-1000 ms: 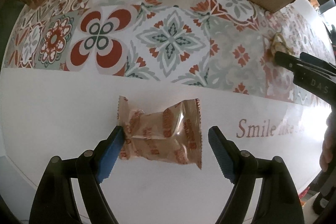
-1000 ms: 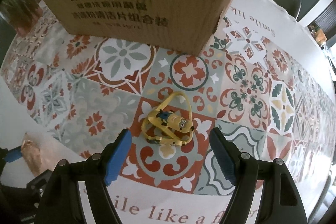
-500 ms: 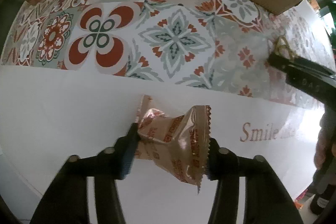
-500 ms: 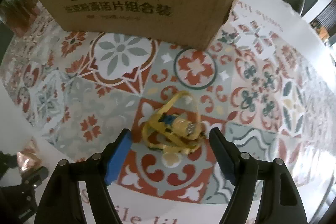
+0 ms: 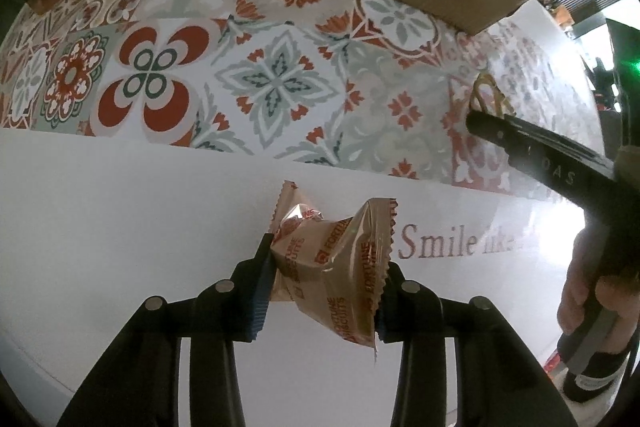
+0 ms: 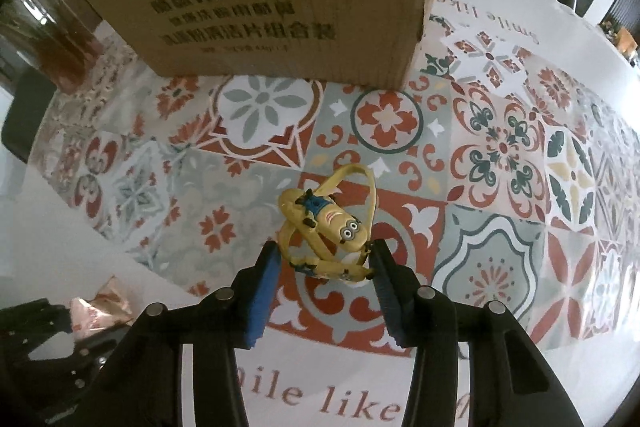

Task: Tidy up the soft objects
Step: 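Grasp the pink-gold wrapped biscuit with the left tool while the right tool grasps the minion keychain, then lift biscuit and keychain with both tools and carry them over the box, then lower biscuit and keychain into the box and open both tools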

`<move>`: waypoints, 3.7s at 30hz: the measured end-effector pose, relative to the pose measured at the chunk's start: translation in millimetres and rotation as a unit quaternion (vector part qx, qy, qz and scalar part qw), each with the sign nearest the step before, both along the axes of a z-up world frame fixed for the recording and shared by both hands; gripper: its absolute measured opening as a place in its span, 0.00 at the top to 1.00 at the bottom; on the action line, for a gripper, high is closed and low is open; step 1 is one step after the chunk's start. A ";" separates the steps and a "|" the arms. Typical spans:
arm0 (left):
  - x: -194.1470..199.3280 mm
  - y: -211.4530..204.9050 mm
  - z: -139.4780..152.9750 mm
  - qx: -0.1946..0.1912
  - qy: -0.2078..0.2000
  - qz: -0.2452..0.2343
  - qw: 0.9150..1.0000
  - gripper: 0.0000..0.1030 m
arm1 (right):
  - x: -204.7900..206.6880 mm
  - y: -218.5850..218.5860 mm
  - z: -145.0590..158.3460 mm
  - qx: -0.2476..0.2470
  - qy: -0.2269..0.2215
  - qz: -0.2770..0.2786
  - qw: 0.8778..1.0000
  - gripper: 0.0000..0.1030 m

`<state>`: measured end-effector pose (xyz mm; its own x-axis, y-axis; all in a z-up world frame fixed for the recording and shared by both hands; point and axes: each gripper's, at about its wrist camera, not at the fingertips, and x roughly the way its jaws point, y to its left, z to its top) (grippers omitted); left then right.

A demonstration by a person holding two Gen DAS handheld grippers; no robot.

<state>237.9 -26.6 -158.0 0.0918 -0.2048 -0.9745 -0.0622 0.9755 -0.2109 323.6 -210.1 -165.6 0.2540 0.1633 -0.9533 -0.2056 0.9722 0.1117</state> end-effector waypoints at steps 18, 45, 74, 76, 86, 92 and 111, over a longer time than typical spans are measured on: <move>-3.6 5.9 61.5 -0.008 -0.087 -0.013 0.996 0.62 | -32.7 -1.2 70.2 0.019 -0.077 -0.015 0.997 0.54; 7.2 18.8 143.2 -0.030 -0.223 -0.049 0.973 0.62 | -68.9 17.1 154.5 0.041 -0.193 -0.055 0.979 0.54; 70.8 6.7 205.8 -0.012 -0.325 -0.077 0.942 0.62 | -8.4 13.1 200.4 0.070 -0.253 -0.058 0.963 0.54; 77.3 6.2 208.3 -0.007 -0.332 -0.078 0.940 0.62 | -2.9 13.4 201.0 0.071 -0.254 -0.057 0.963 0.54; 112.2 1.3 208.4 0.008 -0.342 -0.088 0.936 0.62 | 31.9 11.2 201.9 0.069 -0.259 -0.049 0.962 0.54; 134.9 -4.2 204.8 0.014 -0.341 -0.092 0.936 0.62 | 55.1 7.4 198.3 0.068 -0.255 -0.048 0.963 0.54; 213.0 -14.3 153.6 0.027 -0.289 -0.101 0.952 0.61 | 140.2 3.5 138.3 0.095 -0.157 -0.044 0.982 0.54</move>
